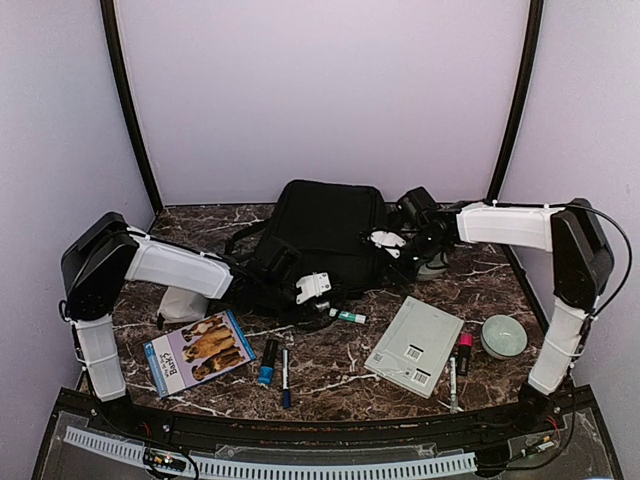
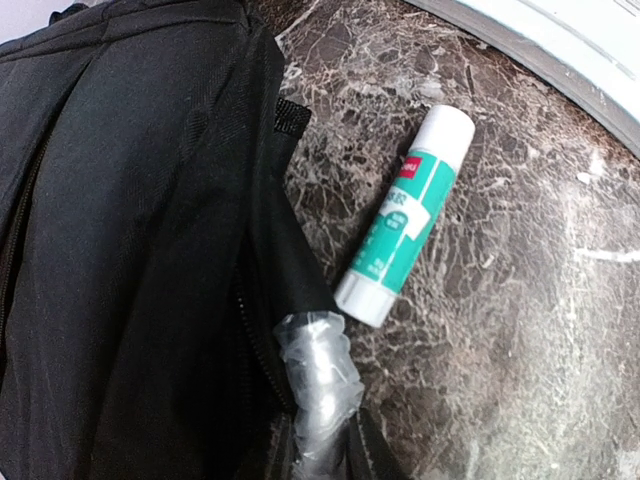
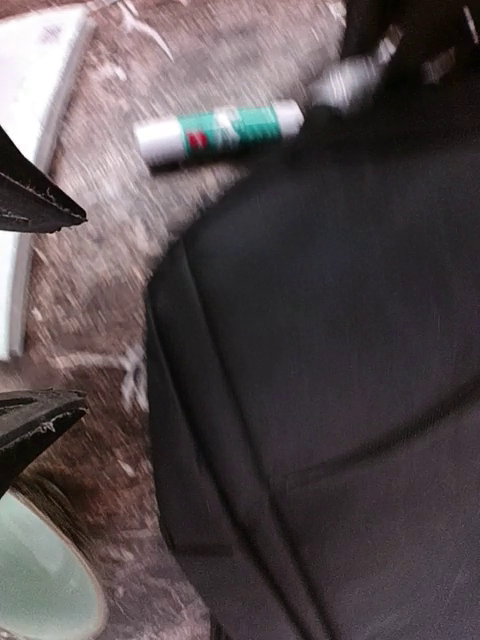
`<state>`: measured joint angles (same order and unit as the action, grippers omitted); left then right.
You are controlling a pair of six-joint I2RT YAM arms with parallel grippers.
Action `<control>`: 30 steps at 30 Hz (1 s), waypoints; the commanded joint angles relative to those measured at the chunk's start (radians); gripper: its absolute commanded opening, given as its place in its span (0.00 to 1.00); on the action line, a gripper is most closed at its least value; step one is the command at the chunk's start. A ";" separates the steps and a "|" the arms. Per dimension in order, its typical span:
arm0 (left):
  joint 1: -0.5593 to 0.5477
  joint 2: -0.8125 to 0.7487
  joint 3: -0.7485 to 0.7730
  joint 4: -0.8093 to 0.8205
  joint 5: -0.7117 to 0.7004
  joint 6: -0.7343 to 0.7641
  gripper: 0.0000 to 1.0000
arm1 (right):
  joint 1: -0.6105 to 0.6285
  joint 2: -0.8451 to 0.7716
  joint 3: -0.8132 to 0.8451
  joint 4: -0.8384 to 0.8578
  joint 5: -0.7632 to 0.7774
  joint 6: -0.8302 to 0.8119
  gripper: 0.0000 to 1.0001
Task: Pack the student bag
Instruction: Adjust the student bag at the center of the board.
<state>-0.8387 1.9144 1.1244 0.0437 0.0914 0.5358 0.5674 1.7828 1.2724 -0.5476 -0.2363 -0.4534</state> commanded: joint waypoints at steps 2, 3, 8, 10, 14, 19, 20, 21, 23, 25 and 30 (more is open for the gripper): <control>-0.003 -0.133 -0.095 0.020 0.028 -0.168 0.06 | 0.008 0.179 0.185 -0.021 0.186 0.069 0.53; -0.005 -0.146 -0.109 0.025 0.032 -0.184 0.06 | 0.008 0.204 0.211 -0.021 0.197 0.078 0.52; -0.012 -0.171 -0.148 0.063 0.026 -0.251 0.06 | 0.021 0.300 0.329 -0.008 0.179 0.099 0.49; -0.016 -0.158 -0.145 0.080 0.021 -0.273 0.06 | 0.028 0.332 0.382 -0.010 0.172 0.109 0.49; -0.031 -0.115 -0.109 0.081 -0.008 -0.294 0.10 | 0.032 0.385 0.469 -0.037 0.149 0.130 0.48; -0.036 -0.114 -0.063 -0.024 -0.046 -0.289 0.30 | 0.029 0.304 0.416 -0.057 0.189 0.151 0.50; -0.036 -0.123 -0.055 -0.053 -0.046 -0.292 0.37 | 0.028 0.266 0.379 -0.051 0.194 0.151 0.52; -0.036 -0.132 -0.042 -0.084 -0.044 -0.306 0.42 | 0.027 0.226 0.345 -0.049 0.201 0.149 0.54; -0.038 -0.154 -0.017 -0.156 -0.035 -0.341 0.55 | 0.022 0.145 0.266 -0.060 0.215 0.142 0.57; -0.046 -0.200 -0.012 -0.190 -0.005 -0.372 0.66 | 0.011 0.055 0.196 -0.080 0.219 0.137 0.60; -0.071 -0.305 -0.039 -0.173 0.053 -0.474 0.76 | -0.035 -0.165 -0.023 -0.126 0.134 0.069 0.64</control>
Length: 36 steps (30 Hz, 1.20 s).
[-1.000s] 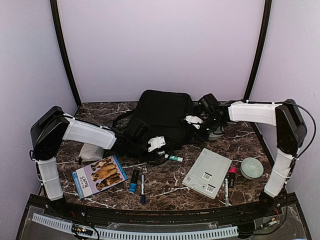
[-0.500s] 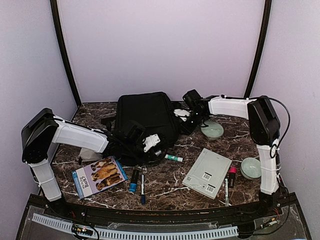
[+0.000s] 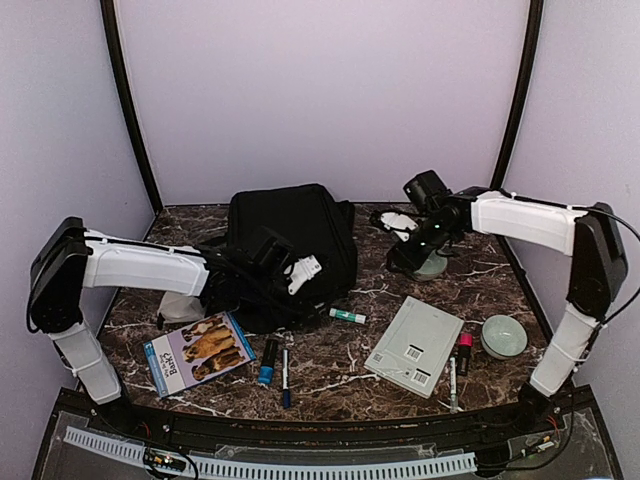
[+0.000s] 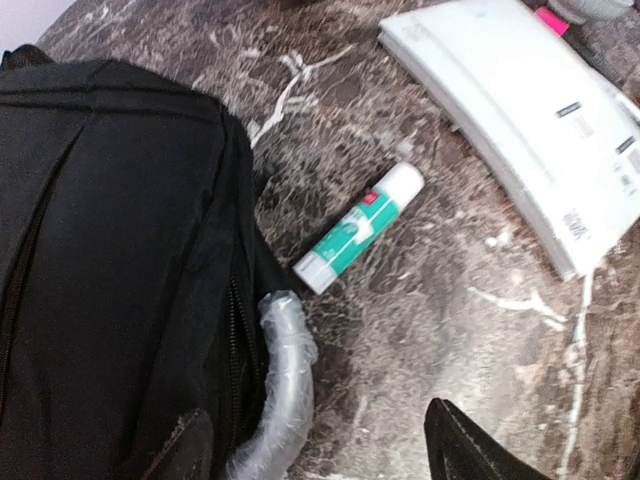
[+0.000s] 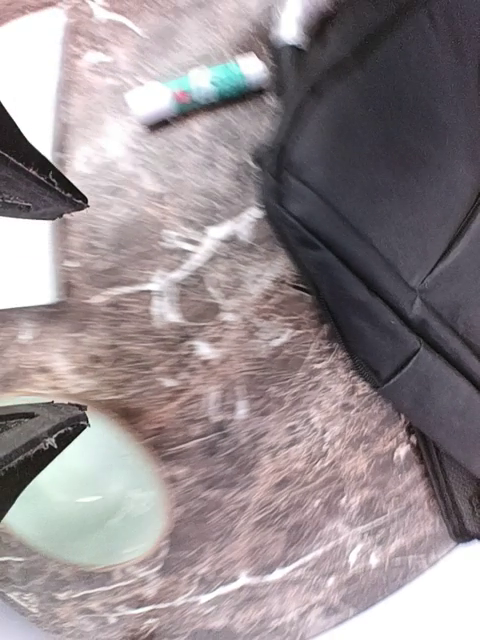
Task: Pack the student bag
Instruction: Adjust the student bag at the center of the board, then move the book to the center of the board.
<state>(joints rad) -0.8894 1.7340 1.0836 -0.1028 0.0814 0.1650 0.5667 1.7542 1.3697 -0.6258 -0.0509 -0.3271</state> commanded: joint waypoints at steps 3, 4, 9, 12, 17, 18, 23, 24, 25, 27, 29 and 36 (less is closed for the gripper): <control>-0.022 -0.132 -0.007 0.044 0.149 -0.200 0.76 | -0.054 -0.245 -0.224 -0.099 -0.044 -0.152 0.66; -0.022 -0.123 -0.005 0.074 0.181 -0.237 0.76 | -0.063 -0.272 -0.260 -0.116 -0.030 -0.175 0.66; -0.023 -0.019 0.048 0.160 0.335 -0.387 0.68 | -0.131 -0.360 -0.357 -0.217 -0.021 -0.291 0.71; -0.023 0.044 0.073 0.200 0.411 -0.464 0.68 | -0.158 -0.393 -0.389 -0.270 -0.015 -0.372 0.74; -0.025 0.133 0.129 0.180 0.449 -0.501 0.68 | -0.162 -0.448 -0.472 -0.256 0.059 -0.496 0.75; -0.025 0.143 0.135 0.181 0.448 -0.502 0.68 | -0.161 -0.448 -0.485 -0.249 0.071 -0.511 0.76; -0.025 0.191 0.145 0.176 0.475 -0.525 0.69 | -0.159 -0.409 -0.517 -0.244 0.101 -0.572 0.86; -0.025 0.194 0.143 0.175 0.480 -0.530 0.70 | -0.158 -0.401 -0.520 -0.237 0.109 -0.578 0.87; -0.025 0.195 0.138 0.176 0.481 -0.536 0.70 | -0.159 -0.390 -0.523 -0.227 0.117 -0.586 0.88; -0.025 0.192 0.119 0.190 0.477 -0.549 0.71 | -0.157 -0.371 -0.527 -0.202 0.145 -0.592 0.88; -0.025 0.188 0.104 0.207 0.477 -0.553 0.71 | -0.156 -0.347 -0.527 -0.183 0.163 -0.599 0.88; -0.025 0.200 0.087 0.227 0.455 -0.575 0.70 | -0.135 -0.240 -0.497 -0.102 0.204 -0.575 0.84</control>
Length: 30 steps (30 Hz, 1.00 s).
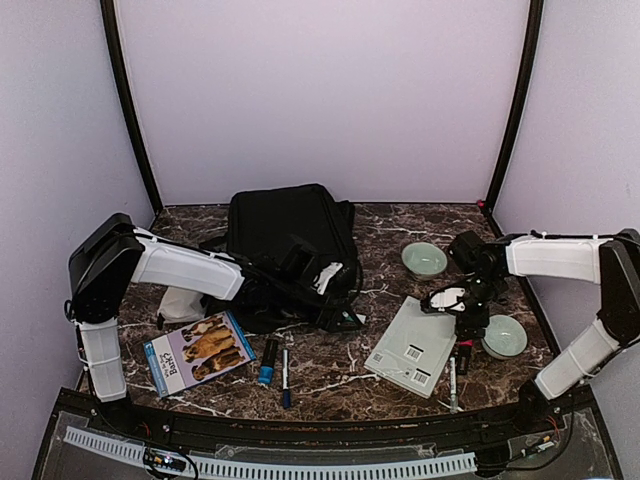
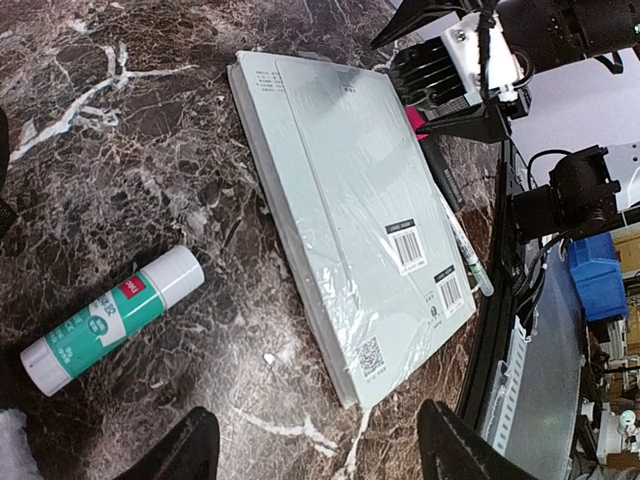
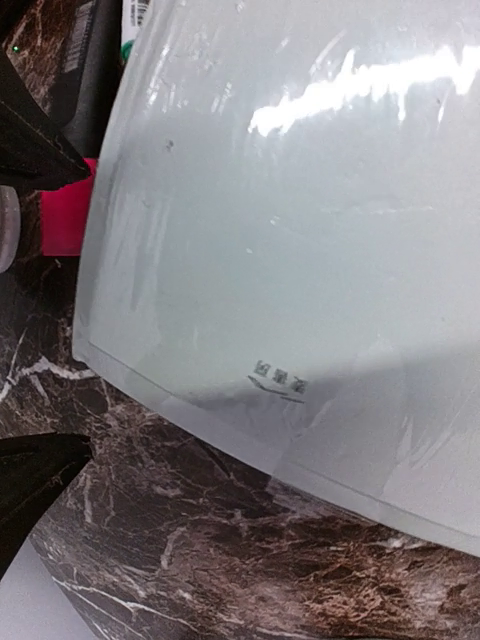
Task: Pack the student bag
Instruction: Move the book to the center of the board.
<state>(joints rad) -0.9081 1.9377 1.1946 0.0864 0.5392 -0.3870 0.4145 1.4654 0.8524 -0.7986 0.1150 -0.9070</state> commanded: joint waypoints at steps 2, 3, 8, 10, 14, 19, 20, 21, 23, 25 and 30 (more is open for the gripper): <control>-0.005 -0.016 -0.051 0.068 -0.023 -0.040 0.69 | 0.028 0.082 0.034 0.078 0.043 0.015 0.82; -0.005 -0.019 -0.059 0.074 -0.025 -0.043 0.70 | 0.037 0.099 0.039 0.083 0.047 0.019 0.82; -0.005 -0.026 -0.078 0.058 -0.012 -0.055 0.68 | 0.072 0.149 0.051 0.130 0.037 0.033 0.79; -0.005 -0.029 -0.092 0.058 -0.014 -0.063 0.67 | 0.095 0.172 0.060 0.151 0.036 0.036 0.79; -0.003 -0.039 -0.118 0.055 -0.006 -0.086 0.67 | 0.163 0.222 0.099 0.165 0.003 0.057 0.77; 0.010 -0.061 -0.163 0.058 0.011 -0.135 0.66 | 0.264 0.284 0.149 0.187 -0.023 0.076 0.77; 0.014 -0.070 -0.177 0.063 0.009 -0.146 0.66 | 0.279 0.295 0.156 0.191 -0.024 0.077 0.77; 0.017 -0.079 -0.189 0.066 0.007 -0.155 0.66 | 0.292 0.306 0.161 0.197 -0.022 0.077 0.76; 0.023 -0.094 -0.215 0.070 0.003 -0.169 0.66 | 0.313 0.322 0.178 0.211 -0.022 0.081 0.76; 0.027 -0.109 -0.239 0.071 -0.002 -0.183 0.67 | 0.327 0.351 0.210 0.213 -0.035 0.095 0.76; 0.032 -0.147 -0.292 0.072 0.013 -0.221 0.67 | 0.352 0.407 0.291 0.221 -0.061 0.159 0.75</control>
<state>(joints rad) -0.8833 1.8584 0.9436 0.1524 0.5354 -0.5652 0.7338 1.7950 1.1168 -0.6468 0.1322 -0.8261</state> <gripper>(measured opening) 0.670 0.756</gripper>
